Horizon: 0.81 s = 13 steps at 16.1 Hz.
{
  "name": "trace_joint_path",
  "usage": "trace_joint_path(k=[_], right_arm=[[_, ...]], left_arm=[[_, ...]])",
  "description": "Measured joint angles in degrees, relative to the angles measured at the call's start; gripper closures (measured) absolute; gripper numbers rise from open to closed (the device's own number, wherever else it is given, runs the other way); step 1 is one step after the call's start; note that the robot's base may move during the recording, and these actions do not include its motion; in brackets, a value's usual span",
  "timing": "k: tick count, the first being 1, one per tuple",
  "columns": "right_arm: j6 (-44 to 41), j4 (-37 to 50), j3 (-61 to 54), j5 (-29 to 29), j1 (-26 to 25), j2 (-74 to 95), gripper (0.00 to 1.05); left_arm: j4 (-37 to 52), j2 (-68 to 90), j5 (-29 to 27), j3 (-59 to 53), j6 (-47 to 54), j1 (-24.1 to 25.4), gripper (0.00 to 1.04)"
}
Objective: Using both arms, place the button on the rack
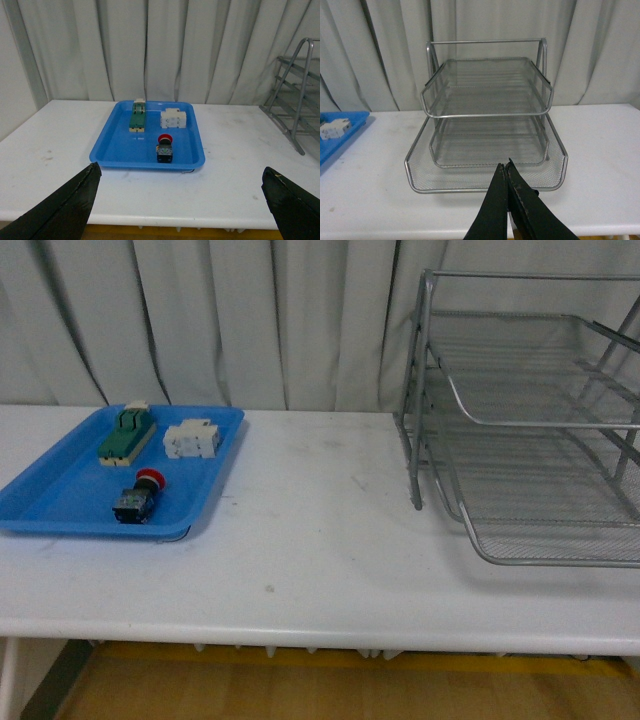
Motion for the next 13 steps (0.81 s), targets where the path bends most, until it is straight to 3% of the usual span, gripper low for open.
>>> trace_joint_path(k=[9, 11, 13], right_arm=[[0.0, -8.8, 0.0, 0.0, 0.0, -8.8, 1.03], [-0.1, -18.1, 0.0, -0.1, 0.0, -15.0, 1.03], [0.0, -18.1, 0.2, 0.0, 0.0, -18.5, 1.03]], left_arm=[[0.0, 0.0, 0.0, 0.0, 0.0, 0.0, 0.07], [0.0, 0.0, 0.0, 0.0, 0.0, 0.0, 0.07], [0.0, 0.0, 0.0, 0.0, 0.0, 0.0, 0.07]])
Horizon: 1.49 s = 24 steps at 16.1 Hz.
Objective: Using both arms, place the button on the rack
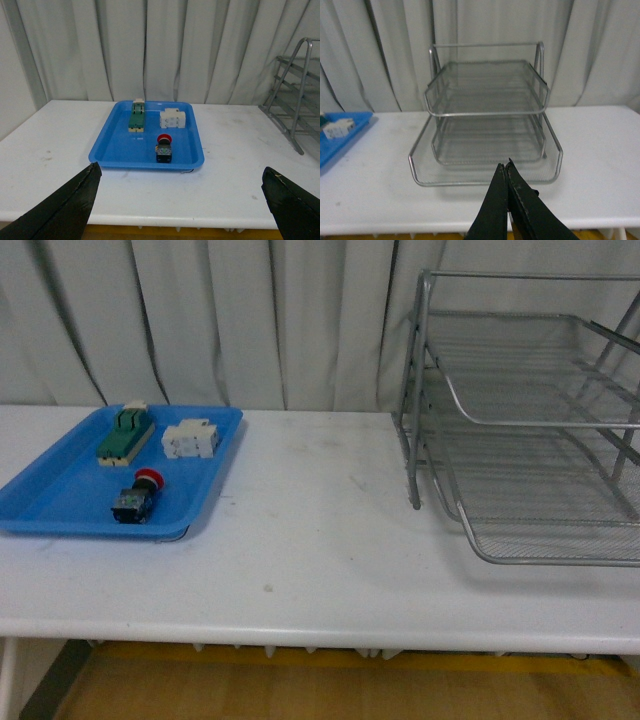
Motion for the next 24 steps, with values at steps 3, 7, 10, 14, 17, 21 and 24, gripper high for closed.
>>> trace_joint_path(k=[3, 7, 10, 14, 17, 21, 24], right_arm=[[0.0, -1.0, -0.2, 0.0, 0.0, 0.0, 1.03], [-0.1, -0.9, -0.2, 0.0, 0.0, 0.0, 0.75], [-0.1, -0.9, -0.2, 0.0, 0.0, 0.0, 0.48], [-0.1, -0.9, -0.2, 0.0, 0.0, 0.0, 0.09], [0.0, -0.9, -0.2, 0.0, 0.0, 0.0, 0.07], [-0.1, -0.9, -0.2, 0.0, 0.0, 0.0, 0.07], [-0.1, -0.9, -0.2, 0.0, 0.0, 0.0, 0.07]], left_arm=[[0.0, 0.0, 0.0, 0.0, 0.0, 0.0, 0.07], [0.0, 0.0, 0.0, 0.0, 0.0, 0.0, 0.07], [0.0, 0.0, 0.0, 0.0, 0.0, 0.0, 0.07], [0.0, 0.0, 0.0, 0.0, 0.0, 0.0, 0.07], [0.0, 0.0, 0.0, 0.0, 0.0, 0.0, 0.07], [-8.1, 24.8, -2.4, 11.2, -10.2, 1.4, 0.07], [13.9, 52.2, -0.4, 19.4, -9.2, 0.3, 0.07]])
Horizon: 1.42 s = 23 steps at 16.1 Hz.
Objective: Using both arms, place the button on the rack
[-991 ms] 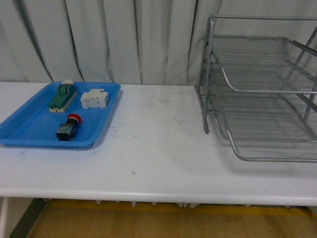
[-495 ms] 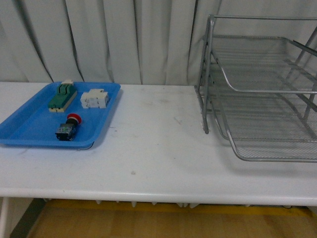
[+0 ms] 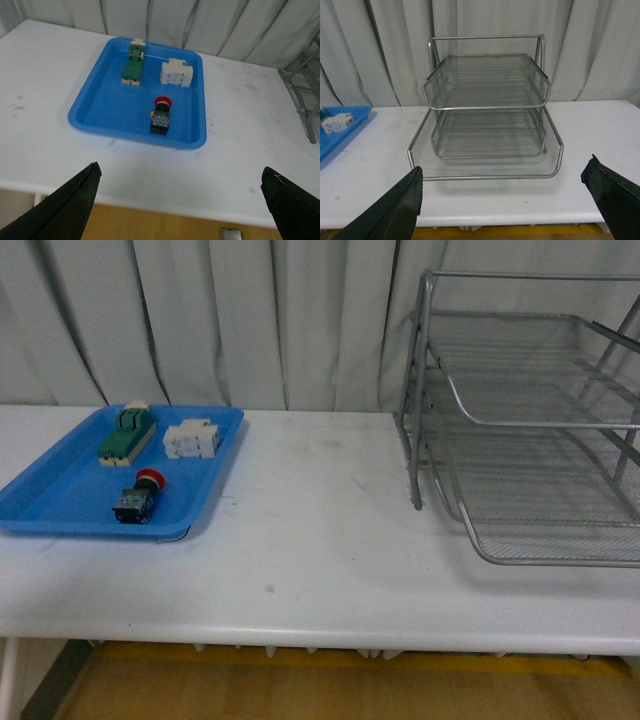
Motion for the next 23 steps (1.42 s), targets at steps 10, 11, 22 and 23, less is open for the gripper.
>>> trace_joint_path(k=[10, 11, 22, 23], right_arm=[[0.0, 0.0, 0.0, 0.0, 0.0, 0.0, 0.07], [0.0, 0.0, 0.0, 0.0, 0.0, 0.0, 0.07], [0.0, 0.0, 0.0, 0.0, 0.0, 0.0, 0.07], [0.0, 0.0, 0.0, 0.0, 0.0, 0.0, 0.07]], left_arm=[[-11.2, 68.8, -2.7, 53.8, 9.7, -4.9, 0.07], [-12.5, 70.8, -2.7, 56.6, 9.8, -4.6, 0.07], [-16.1, 83.5, 1.6, 69.2, 14.2, 0.0, 0.07], [-16.4, 83.9, 2.1, 69.3, 14.8, 0.1, 0.07]])
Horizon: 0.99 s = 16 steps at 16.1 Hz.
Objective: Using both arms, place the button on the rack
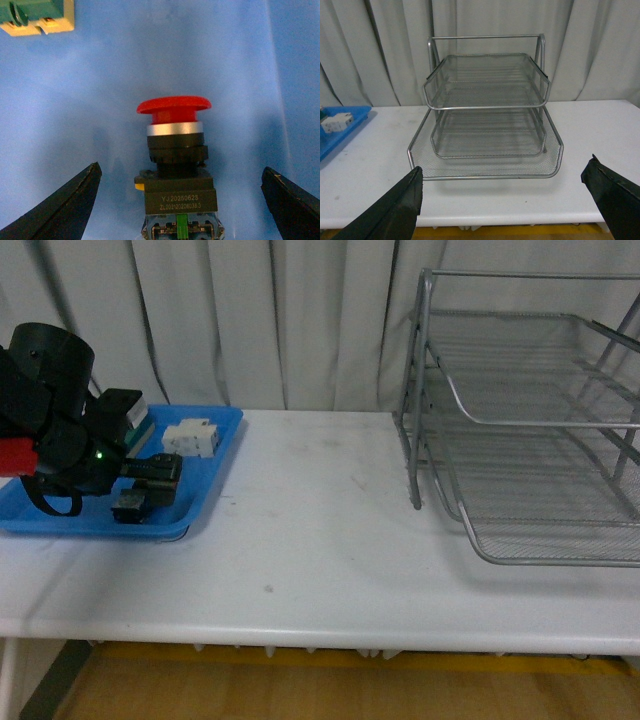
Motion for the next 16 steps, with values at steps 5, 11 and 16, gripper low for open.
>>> trace_joint_path(k=[5, 11, 16], right_arm=[[0.0, 0.0, 0.0, 0.0, 0.0, 0.0, 0.07], [0.0, 0.0, 0.0, 0.0, 0.0, 0.0, 0.07], [0.0, 0.0, 0.0, 0.0, 0.0, 0.0, 0.07]], left_arm=[[-1.8, 1.3, 0.7, 0.0, 1.5, 0.1, 0.10], [-2.7, 1.3, -1.7, 0.8, 2.8, 0.1, 0.68], [2.1, -13.8, 2.7, -8.9, 0.3, -0.4, 0.69]])
